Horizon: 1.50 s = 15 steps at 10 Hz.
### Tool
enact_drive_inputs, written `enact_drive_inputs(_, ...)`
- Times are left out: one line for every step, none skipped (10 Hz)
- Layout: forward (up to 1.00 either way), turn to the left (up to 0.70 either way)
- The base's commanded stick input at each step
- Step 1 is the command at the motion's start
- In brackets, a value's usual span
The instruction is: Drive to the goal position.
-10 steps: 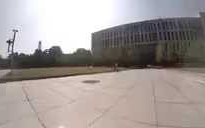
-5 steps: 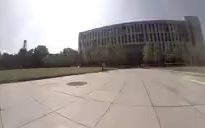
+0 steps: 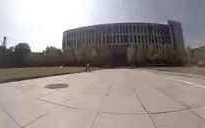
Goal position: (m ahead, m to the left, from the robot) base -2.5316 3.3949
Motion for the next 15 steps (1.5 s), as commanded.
enact_drive_inputs(0.7,0.0)
enact_drive_inputs(0.7,0.0)
enact_drive_inputs(0.7,0.0)
enact_drive_inputs(0.7,0.0)
enact_drive_inputs(0.7,0.0)
enact_drive_inputs(0.7,0.0)
enact_drive_inputs(0.7,0.0)
enact_drive_inputs(0.7,0.0)
enact_drive_inputs(0.7,0.0)
enact_drive_inputs(0.7,0.0)
enact_drive_inputs(0.7,0.0)
enact_drive_inputs(0.7,0.0)
enact_drive_inputs(0.7,0.0)
enact_drive_inputs(0.7,0.0)
enact_drive_inputs(0.7,0.0)
